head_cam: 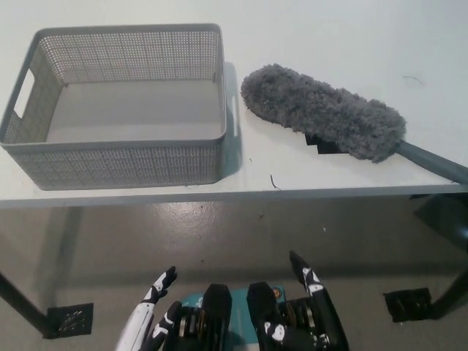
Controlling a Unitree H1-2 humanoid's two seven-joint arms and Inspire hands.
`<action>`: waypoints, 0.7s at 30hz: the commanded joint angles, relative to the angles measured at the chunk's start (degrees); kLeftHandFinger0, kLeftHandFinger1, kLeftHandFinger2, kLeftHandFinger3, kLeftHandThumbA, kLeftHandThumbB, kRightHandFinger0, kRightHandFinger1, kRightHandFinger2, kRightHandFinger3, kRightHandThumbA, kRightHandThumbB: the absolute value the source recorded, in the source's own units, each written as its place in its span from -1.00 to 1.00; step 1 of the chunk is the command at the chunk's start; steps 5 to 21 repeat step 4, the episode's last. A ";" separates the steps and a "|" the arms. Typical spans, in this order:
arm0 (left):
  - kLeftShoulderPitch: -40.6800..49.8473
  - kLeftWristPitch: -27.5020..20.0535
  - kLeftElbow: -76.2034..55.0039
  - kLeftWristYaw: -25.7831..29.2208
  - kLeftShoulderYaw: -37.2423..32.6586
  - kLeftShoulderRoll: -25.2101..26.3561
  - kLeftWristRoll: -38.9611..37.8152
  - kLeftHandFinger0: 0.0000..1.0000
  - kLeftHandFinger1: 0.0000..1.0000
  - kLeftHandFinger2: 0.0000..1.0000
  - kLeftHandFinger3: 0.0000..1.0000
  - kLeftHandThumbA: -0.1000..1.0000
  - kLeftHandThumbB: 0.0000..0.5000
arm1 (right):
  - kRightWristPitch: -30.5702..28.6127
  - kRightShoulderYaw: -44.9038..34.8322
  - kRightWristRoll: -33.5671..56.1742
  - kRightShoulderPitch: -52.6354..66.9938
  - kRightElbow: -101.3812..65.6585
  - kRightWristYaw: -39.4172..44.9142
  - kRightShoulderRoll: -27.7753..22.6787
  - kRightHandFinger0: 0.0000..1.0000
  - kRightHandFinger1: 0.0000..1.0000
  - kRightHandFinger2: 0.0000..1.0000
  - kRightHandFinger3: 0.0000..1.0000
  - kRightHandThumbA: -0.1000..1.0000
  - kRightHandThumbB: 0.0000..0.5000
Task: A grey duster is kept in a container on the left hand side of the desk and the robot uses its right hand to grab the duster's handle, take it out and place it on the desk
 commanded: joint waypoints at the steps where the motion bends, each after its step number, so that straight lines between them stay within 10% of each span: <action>1: -1.52 -3.72 -1.96 2.10 -1.14 0.34 -0.50 1.00 1.00 1.00 1.00 1.00 -0.84 | -12.20 0.73 -2.76 -2.87 3.53 -9.59 0.06 1.00 1.00 1.00 1.00 1.00 -0.09; 21: -1.55 -3.72 -1.92 2.33 -1.34 0.56 -0.57 1.00 1.00 1.00 1.00 1.00 -0.86 | -12.20 1.10 -2.19 -3.02 3.88 -9.72 0.00 1.00 1.00 1.00 1.00 1.00 -0.09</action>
